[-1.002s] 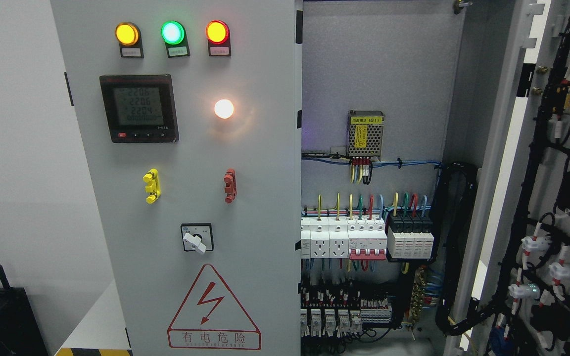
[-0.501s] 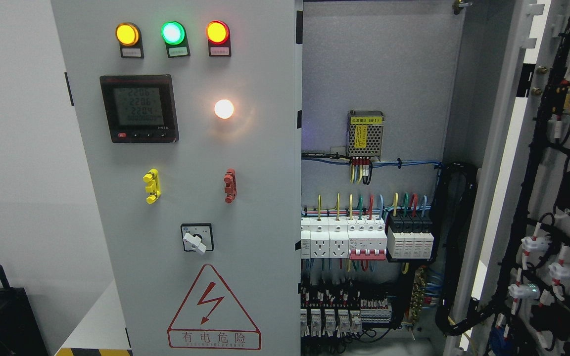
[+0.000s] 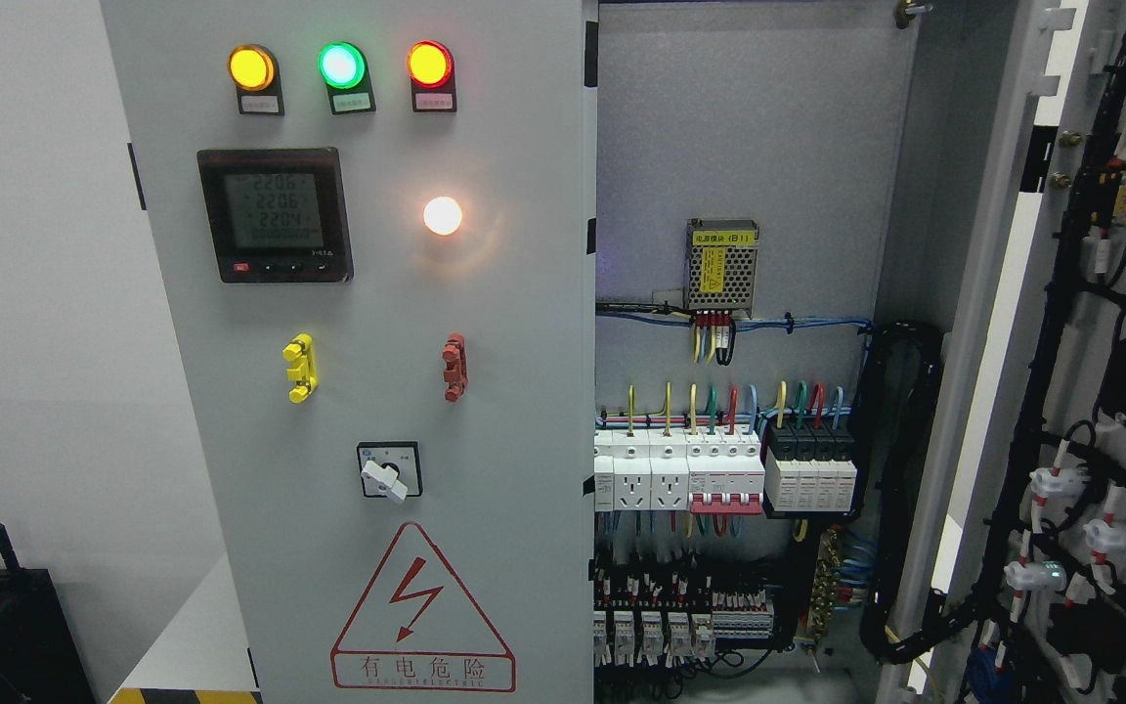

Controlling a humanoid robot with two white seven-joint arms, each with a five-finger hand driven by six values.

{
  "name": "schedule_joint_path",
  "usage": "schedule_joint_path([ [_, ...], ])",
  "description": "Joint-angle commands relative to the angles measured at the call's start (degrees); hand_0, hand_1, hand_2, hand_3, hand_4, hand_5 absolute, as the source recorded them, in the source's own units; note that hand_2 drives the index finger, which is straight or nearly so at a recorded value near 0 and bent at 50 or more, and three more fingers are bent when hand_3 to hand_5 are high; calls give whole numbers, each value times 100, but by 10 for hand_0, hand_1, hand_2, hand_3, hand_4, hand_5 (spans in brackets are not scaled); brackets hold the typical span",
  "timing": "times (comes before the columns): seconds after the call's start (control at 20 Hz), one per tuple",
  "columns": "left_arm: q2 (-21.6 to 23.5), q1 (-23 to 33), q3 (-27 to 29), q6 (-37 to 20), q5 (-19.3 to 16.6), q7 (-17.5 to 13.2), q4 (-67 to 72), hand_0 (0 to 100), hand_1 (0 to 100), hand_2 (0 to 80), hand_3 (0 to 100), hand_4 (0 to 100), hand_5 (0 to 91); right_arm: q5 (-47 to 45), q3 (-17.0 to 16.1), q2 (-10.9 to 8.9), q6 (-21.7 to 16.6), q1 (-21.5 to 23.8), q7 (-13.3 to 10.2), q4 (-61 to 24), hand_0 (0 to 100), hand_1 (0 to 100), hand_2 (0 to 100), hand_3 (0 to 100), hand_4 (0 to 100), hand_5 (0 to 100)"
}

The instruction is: Open door with both hands

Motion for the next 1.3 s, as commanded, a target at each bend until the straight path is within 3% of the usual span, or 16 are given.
schedule_joint_path([
  [0.0,-9,-6,25,13,3,-4,-151,0,0,0,0,30,0,-14,484,-373,-75,56,-8,-1431,106,0,0,0,0,0],
  [0.35,-9,2,25,13,3,-4,-151,0,0,0,0,31,0,-14,739,-585,-84,-164,1,-1942,107,0,0,0,0,0],
  [1.25,-9,2,25,13,3,-4,-151,0,0,0,0,30,0,-6,1038,-567,-374,-753,-8,-2531,106,0,0,0,0,0],
])
